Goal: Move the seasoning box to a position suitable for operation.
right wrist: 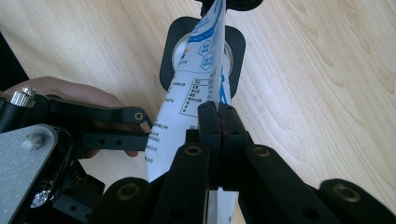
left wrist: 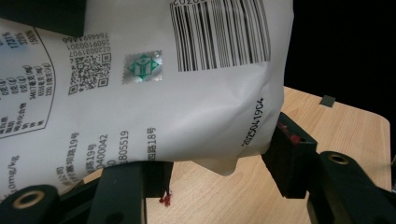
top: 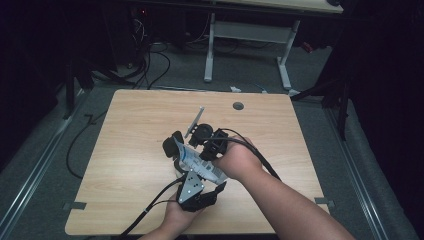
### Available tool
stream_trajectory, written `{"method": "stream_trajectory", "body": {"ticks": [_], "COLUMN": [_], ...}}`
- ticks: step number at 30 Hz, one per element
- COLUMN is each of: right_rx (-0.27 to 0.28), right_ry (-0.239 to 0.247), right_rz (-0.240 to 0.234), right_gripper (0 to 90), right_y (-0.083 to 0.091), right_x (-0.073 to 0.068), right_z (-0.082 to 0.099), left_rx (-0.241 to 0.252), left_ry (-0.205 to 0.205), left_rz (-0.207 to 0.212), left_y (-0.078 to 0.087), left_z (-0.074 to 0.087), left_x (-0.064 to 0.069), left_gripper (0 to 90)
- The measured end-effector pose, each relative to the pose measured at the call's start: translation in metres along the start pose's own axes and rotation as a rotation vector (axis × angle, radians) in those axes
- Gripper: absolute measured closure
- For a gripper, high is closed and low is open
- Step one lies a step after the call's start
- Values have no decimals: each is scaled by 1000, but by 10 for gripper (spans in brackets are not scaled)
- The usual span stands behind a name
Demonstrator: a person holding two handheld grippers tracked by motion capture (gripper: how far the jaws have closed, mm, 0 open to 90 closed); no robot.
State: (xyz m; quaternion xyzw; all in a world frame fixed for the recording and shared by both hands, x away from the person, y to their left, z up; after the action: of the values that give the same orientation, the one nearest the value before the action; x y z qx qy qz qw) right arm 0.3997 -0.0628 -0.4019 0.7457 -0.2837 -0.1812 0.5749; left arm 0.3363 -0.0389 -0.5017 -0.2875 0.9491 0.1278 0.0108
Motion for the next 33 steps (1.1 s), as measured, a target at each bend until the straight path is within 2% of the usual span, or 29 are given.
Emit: {"method": "stream_trajectory", "body": {"ticks": [33], "right_rx": [-3], "right_ry": [7], "right_rz": [0], "right_gripper": [900], "right_y": [-3], "right_x": [1], "right_z": [-2], "left_rx": [6], "left_ry": [14], "left_rz": [1], "left_y": [-2], "left_z": [-1], "left_x": [-1], "left_gripper": [488]}}
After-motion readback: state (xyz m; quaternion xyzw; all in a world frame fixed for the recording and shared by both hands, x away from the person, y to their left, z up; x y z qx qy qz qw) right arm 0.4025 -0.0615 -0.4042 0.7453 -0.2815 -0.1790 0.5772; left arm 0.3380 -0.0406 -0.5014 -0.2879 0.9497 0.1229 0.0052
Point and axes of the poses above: each handheld gripper's, and its own axes: y roughly backward along the jaws, z roughly out of its underside, x roughly to its right, the point moved 7 cm from there along -y, roughly forward along the jaws, and after that the axes turned 8 degrees about -y, right-handed, at the moved point
